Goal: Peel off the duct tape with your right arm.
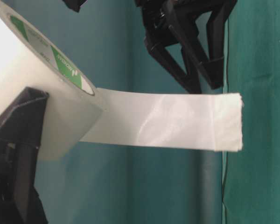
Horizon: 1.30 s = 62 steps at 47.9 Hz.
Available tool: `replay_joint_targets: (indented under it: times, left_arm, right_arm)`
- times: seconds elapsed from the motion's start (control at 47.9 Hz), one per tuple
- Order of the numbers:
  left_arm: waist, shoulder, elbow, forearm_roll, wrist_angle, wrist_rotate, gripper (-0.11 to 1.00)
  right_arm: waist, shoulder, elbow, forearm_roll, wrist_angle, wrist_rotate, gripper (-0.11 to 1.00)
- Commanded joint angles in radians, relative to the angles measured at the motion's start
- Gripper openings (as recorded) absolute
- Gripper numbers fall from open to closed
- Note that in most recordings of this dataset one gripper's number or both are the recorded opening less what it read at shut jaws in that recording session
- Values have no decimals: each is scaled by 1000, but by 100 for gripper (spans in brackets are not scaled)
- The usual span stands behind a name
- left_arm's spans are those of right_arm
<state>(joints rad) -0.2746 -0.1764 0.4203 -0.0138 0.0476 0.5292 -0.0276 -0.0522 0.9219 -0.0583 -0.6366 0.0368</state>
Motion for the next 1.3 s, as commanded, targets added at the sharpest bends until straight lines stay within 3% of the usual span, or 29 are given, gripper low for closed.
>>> replay_joint_targets:
  times: [0.0, 0.313, 1.275]
  left_arm:
    - [2, -29, -17, 2, -17, 3, 23]
    - [18, -29, -5, 2, -17, 5, 23]
    - [15, -35, -14, 2, -34, 6, 23]
  right_arm:
    - [21, 0, -35, -2, -9, 0, 46]
    - [54, 8, -44, -2, -2, 2, 47]
    - [49, 106, -123, 9, -2, 0, 44]
